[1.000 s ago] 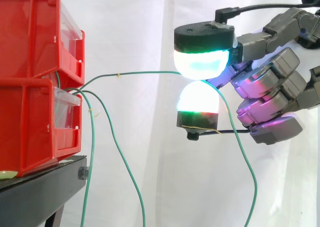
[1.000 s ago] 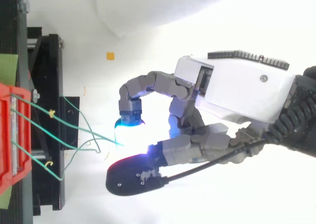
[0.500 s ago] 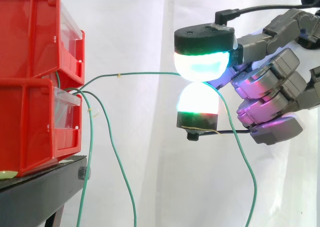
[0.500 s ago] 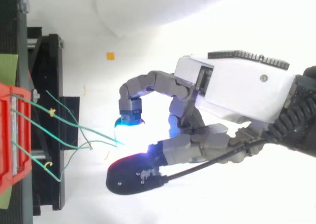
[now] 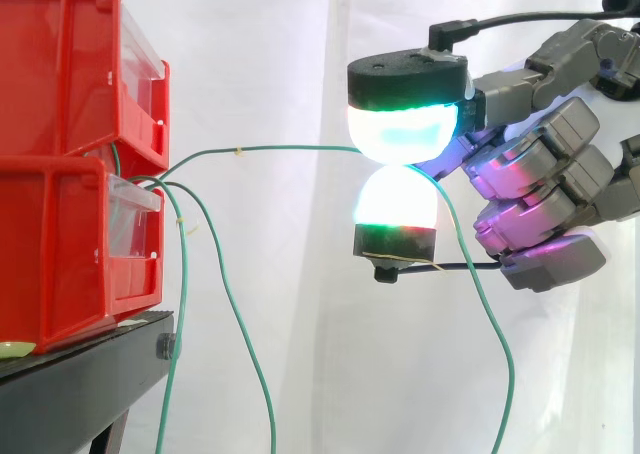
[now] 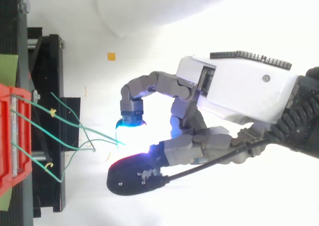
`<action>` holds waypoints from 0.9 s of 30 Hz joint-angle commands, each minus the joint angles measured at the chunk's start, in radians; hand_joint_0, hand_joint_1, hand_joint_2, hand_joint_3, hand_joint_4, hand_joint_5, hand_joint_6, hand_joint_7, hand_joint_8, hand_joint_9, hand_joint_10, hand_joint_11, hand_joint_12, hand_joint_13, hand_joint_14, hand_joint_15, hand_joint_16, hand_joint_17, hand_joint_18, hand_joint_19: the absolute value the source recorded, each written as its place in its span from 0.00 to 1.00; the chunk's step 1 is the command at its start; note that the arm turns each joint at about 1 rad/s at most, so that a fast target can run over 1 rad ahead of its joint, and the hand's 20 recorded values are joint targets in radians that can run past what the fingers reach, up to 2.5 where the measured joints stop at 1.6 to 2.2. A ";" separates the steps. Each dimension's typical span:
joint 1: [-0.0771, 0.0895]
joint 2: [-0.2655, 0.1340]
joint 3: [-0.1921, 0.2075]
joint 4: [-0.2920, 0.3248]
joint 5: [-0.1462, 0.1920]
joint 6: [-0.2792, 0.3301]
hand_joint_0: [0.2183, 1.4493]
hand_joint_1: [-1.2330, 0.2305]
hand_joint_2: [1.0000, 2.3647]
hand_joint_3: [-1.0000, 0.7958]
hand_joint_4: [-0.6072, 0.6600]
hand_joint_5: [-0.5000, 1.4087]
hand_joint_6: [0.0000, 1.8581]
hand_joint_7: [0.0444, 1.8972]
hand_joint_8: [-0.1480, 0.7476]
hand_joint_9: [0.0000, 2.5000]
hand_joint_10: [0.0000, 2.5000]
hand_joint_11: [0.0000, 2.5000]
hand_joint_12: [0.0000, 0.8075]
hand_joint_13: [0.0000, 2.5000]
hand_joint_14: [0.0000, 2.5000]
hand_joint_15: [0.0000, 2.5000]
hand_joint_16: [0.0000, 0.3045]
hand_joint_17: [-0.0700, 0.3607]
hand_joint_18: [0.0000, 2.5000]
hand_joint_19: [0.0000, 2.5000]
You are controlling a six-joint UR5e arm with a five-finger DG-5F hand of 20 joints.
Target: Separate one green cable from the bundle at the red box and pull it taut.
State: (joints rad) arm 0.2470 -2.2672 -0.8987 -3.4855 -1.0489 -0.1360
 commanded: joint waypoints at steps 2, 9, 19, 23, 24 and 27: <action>0.000 0.000 -0.002 -0.006 0.001 0.012 0.44 0.44 0.00 0.28 0.74 0.25 0.38 0.68 0.40 0.62 0.23 0.73 0.35 0.45 0.54 0.52 0.14 0.38 0.46 0.49; 0.000 0.000 -0.002 -0.046 -0.017 0.038 0.44 0.43 0.00 0.28 0.74 0.25 0.38 0.68 0.41 0.61 0.24 0.73 0.35 0.45 0.53 0.53 0.13 0.38 0.46 0.49; -0.005 0.000 -0.042 -0.092 -0.131 0.056 0.44 0.44 0.00 0.28 0.75 0.25 0.39 0.67 0.41 0.61 0.24 0.73 0.35 0.45 0.53 0.52 0.13 0.37 0.45 0.49; -0.008 0.000 -0.043 -0.093 -0.152 0.076 0.44 0.44 0.00 0.28 0.74 0.25 0.39 0.67 0.41 0.61 0.24 0.72 0.35 0.45 0.52 0.53 0.13 0.38 0.45 0.49; -0.008 0.005 -0.043 -0.093 -0.157 0.084 0.44 0.44 0.00 0.28 0.75 0.25 0.39 0.67 0.41 0.61 0.24 0.72 0.35 0.45 0.52 0.53 0.13 0.38 0.45 0.49; -0.008 0.018 -0.042 -0.096 -0.154 0.082 0.44 0.44 0.00 0.28 0.74 0.25 0.39 0.67 0.41 0.61 0.24 0.72 0.35 0.45 0.52 0.53 0.13 0.37 0.45 0.49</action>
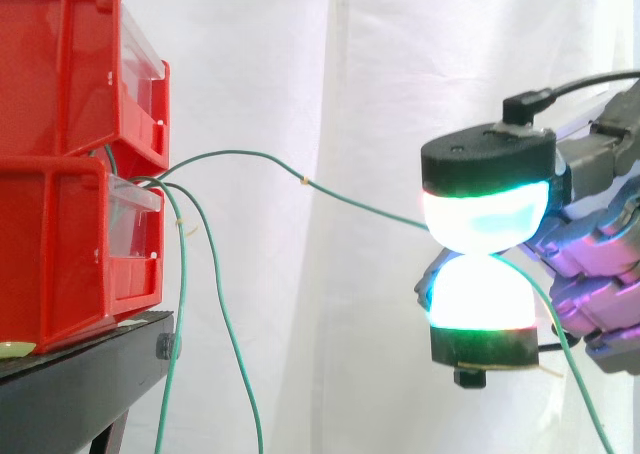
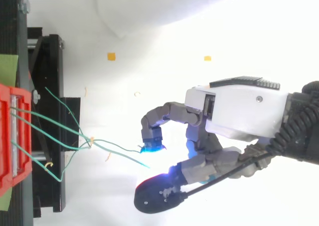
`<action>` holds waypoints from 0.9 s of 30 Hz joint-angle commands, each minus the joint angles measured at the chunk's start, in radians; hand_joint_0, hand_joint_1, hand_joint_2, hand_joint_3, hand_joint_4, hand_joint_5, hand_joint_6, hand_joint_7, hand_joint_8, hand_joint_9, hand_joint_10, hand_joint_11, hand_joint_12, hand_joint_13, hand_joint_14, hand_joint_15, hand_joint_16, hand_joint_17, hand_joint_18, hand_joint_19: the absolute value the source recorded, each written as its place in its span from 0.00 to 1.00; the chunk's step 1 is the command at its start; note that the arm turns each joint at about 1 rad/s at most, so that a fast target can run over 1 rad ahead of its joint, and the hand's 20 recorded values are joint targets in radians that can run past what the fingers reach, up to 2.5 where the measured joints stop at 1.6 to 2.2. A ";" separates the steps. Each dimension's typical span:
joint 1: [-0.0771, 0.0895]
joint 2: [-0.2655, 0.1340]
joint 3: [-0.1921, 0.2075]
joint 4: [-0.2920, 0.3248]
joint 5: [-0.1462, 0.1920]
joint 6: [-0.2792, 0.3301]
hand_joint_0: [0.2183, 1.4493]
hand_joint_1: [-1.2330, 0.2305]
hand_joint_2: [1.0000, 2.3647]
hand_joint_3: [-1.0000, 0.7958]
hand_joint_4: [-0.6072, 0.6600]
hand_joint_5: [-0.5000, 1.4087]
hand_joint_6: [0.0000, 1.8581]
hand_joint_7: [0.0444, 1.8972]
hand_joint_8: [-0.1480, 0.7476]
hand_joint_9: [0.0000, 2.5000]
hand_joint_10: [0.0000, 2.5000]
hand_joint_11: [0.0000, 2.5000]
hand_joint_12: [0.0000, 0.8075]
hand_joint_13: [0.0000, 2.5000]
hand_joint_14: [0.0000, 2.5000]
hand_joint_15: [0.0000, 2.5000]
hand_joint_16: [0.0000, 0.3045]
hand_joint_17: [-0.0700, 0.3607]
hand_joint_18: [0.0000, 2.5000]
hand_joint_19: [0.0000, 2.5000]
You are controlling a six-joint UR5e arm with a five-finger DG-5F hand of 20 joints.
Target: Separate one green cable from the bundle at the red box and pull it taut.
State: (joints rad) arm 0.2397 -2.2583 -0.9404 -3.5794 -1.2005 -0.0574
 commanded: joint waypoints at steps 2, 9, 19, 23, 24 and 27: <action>0.000 0.016 -0.001 -0.009 -0.001 0.007 0.44 0.44 0.00 0.28 0.74 0.25 0.39 0.66 0.41 0.61 0.24 0.73 0.35 0.45 0.52 0.53 0.13 0.37 0.45 0.49; -0.003 0.019 0.000 -0.052 -0.005 0.008 0.44 0.44 0.00 0.28 0.75 0.25 0.39 0.67 0.40 0.61 0.24 0.73 0.35 0.45 0.52 0.53 0.13 0.37 0.45 0.49; -0.023 0.071 -0.043 -0.073 -0.017 -0.019 0.44 0.44 0.00 0.28 0.74 0.25 0.39 0.66 0.41 0.61 0.24 0.73 0.35 0.45 0.52 0.53 0.13 0.37 0.45 0.49; -0.025 0.112 -0.116 -0.056 -0.013 -0.021 0.44 0.44 0.00 0.28 0.75 0.25 0.39 0.66 0.41 0.61 0.24 0.73 0.35 0.45 0.52 0.52 0.13 0.37 0.45 0.49; -0.025 0.121 -0.127 -0.047 -0.014 -0.018 0.44 0.44 0.00 0.28 0.75 0.25 0.39 0.66 0.41 0.61 0.24 0.72 0.35 0.45 0.52 0.52 0.13 0.37 0.45 0.49; -0.027 0.134 -0.143 -0.027 -0.013 -0.019 0.44 0.44 0.00 0.28 0.75 0.25 0.39 0.66 0.41 0.61 0.24 0.73 0.35 0.45 0.52 0.53 0.13 0.37 0.45 0.49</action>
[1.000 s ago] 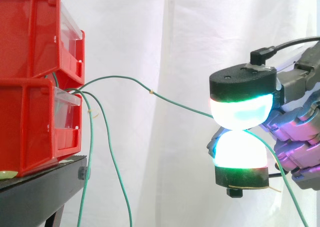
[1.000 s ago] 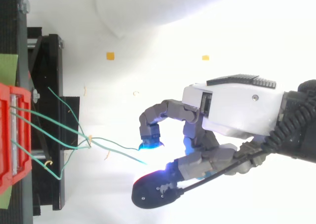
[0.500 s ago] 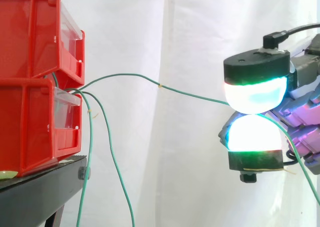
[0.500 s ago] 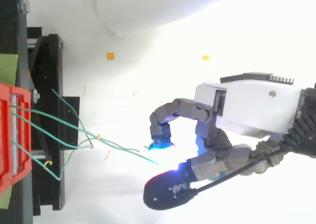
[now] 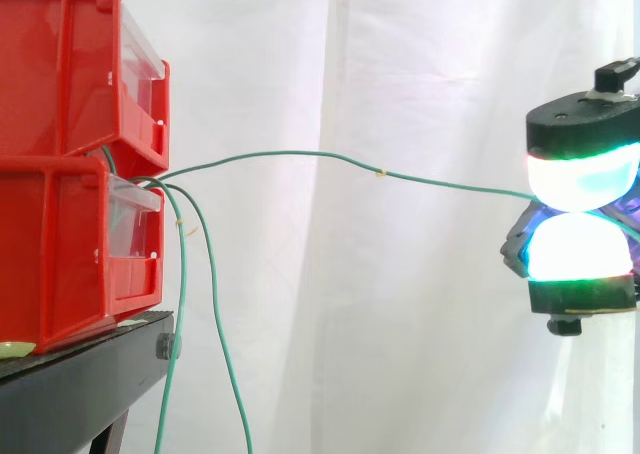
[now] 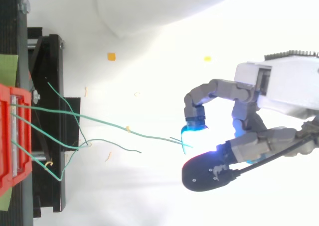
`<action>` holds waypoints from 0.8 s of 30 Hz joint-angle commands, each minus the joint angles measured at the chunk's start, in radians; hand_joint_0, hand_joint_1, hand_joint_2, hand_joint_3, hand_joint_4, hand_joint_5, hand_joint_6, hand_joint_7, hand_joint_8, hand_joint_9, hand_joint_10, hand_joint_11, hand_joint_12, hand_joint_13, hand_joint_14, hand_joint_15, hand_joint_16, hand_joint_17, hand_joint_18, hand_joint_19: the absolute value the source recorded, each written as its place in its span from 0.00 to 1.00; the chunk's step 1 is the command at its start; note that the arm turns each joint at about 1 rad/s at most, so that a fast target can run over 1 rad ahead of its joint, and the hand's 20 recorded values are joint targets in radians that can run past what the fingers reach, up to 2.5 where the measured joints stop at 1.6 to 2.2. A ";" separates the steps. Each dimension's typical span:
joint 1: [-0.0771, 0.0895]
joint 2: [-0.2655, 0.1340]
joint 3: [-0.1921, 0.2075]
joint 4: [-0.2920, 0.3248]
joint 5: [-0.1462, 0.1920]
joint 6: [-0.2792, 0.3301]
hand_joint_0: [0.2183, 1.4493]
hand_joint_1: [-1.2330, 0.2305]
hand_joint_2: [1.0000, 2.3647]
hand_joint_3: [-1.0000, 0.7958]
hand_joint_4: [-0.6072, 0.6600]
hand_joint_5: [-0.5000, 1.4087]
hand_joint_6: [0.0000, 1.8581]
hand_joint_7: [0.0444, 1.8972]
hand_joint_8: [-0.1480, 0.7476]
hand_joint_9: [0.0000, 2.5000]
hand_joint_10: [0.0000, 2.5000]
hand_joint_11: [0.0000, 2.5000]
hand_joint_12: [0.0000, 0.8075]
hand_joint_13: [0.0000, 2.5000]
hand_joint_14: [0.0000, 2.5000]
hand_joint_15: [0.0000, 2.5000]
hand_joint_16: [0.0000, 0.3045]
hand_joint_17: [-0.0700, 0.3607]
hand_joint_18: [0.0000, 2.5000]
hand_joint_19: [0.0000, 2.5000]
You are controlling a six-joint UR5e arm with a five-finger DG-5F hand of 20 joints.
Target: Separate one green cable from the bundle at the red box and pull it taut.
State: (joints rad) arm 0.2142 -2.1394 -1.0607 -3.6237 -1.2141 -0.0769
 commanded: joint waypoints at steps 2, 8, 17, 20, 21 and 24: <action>-0.004 0.021 -0.022 0.017 -0.004 0.002 0.43 0.44 0.00 0.28 0.75 0.25 0.39 0.66 0.41 0.61 0.24 0.72 0.35 0.45 0.52 0.53 0.13 0.37 0.45 0.49; -0.007 0.039 -0.022 0.016 -0.002 -0.006 0.43 0.44 0.00 0.28 0.76 0.25 0.39 0.66 0.41 0.61 0.24 0.72 0.35 0.45 0.52 0.53 0.13 0.38 0.45 0.49; -0.009 0.052 -0.024 0.011 0.004 -0.011 0.43 0.44 0.00 0.28 0.76 0.25 0.39 0.66 0.40 0.61 0.24 0.73 0.35 0.45 0.52 0.53 0.13 0.37 0.45 0.49; -0.009 0.052 -0.024 0.013 0.004 -0.012 0.43 0.44 0.00 0.28 0.75 0.25 0.39 0.65 0.41 0.61 0.24 0.73 0.35 0.45 0.52 0.53 0.13 0.38 0.45 0.49; -0.010 0.052 -0.024 0.014 0.004 -0.012 0.43 0.44 0.00 0.28 0.75 0.25 0.39 0.65 0.41 0.61 0.24 0.73 0.35 0.45 0.52 0.53 0.13 0.38 0.45 0.49; -0.009 0.052 -0.024 0.017 0.004 -0.012 0.43 0.44 0.00 0.28 0.75 0.25 0.39 0.66 0.40 0.61 0.24 0.74 0.35 0.45 0.52 0.53 0.13 0.38 0.45 0.49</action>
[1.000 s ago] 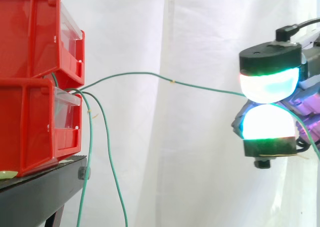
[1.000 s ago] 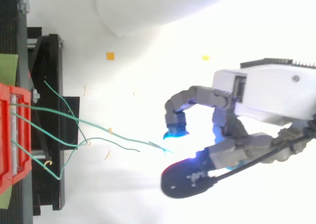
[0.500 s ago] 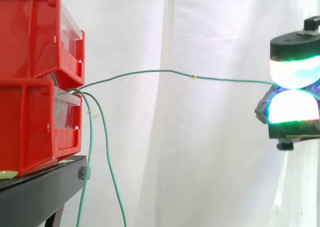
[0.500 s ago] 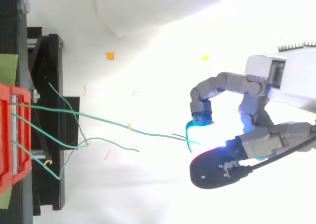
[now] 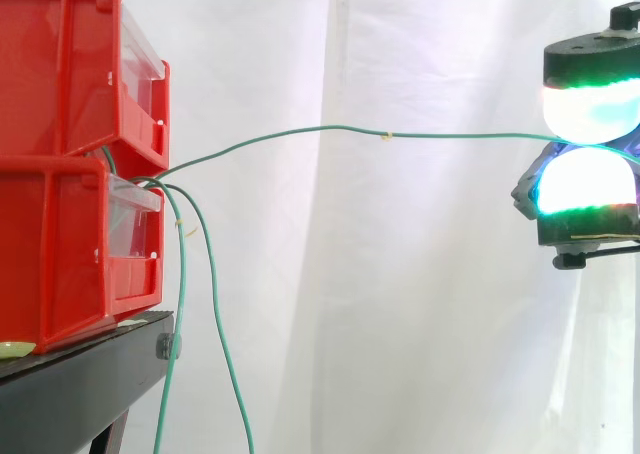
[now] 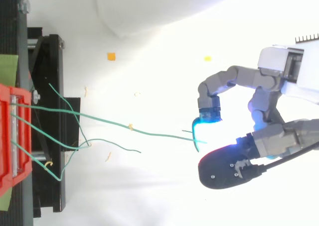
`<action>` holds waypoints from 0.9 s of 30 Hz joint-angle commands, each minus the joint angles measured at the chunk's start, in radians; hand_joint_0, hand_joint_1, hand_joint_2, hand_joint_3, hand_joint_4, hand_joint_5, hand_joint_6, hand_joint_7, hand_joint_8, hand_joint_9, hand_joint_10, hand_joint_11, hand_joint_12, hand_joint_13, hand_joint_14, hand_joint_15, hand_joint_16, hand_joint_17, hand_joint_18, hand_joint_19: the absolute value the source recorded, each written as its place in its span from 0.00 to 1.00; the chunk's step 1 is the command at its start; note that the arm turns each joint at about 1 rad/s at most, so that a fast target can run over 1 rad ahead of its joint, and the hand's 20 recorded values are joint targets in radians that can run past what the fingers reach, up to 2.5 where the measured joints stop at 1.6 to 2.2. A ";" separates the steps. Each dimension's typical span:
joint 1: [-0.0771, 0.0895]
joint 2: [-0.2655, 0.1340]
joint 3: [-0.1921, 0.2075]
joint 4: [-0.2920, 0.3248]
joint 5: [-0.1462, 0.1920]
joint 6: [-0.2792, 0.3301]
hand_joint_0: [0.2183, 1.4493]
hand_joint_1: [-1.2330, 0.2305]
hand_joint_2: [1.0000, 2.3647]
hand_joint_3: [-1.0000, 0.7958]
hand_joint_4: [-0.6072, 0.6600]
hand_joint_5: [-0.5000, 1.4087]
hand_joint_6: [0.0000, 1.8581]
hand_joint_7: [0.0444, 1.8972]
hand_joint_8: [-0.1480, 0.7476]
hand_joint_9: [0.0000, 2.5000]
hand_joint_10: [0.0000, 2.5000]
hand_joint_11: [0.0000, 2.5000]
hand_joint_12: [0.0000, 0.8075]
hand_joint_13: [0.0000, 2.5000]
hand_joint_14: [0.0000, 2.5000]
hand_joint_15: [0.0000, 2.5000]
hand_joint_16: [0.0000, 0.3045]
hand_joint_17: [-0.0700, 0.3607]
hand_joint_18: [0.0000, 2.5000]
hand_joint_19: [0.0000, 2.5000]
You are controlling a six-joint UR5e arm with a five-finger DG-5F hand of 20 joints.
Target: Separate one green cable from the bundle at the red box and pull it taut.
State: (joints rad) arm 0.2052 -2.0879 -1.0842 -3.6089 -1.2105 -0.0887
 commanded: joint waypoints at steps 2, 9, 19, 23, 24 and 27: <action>0.000 0.000 0.000 0.003 0.000 0.000 0.43 0.44 0.00 0.28 0.76 0.25 0.39 0.66 0.40 0.61 0.24 0.73 0.35 0.45 0.52 0.53 0.13 0.38 0.45 0.49; 0.000 0.000 0.000 0.009 -0.001 0.000 0.43 0.44 0.00 0.28 0.75 0.25 0.39 0.66 0.42 0.60 0.22 0.74 0.35 0.45 0.52 0.53 0.13 0.38 0.45 0.49; 0.000 0.000 0.000 0.124 0.000 0.000 0.43 0.44 0.00 0.28 0.76 0.25 0.39 0.66 0.41 0.60 0.22 0.74 0.35 0.45 0.52 0.53 0.13 0.38 0.45 0.49; 0.000 0.000 0.000 0.165 0.000 0.000 0.43 0.44 0.00 0.28 0.75 0.25 0.39 0.66 0.41 0.60 0.22 0.74 0.35 0.45 0.52 0.53 0.13 0.38 0.45 0.49; 0.000 0.000 0.000 0.165 0.000 0.000 0.43 0.44 0.00 0.28 0.76 0.25 0.39 0.66 0.41 0.60 0.22 0.74 0.35 0.45 0.52 0.53 0.13 0.38 0.45 0.49; 0.000 0.000 0.000 0.188 0.000 0.000 0.43 0.44 0.00 0.28 0.76 0.25 0.39 0.66 0.41 0.60 0.22 0.74 0.35 0.45 0.52 0.53 0.13 0.38 0.45 0.49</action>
State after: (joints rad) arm 0.2055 -2.0882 -1.0844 -3.4420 -1.2103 -0.0890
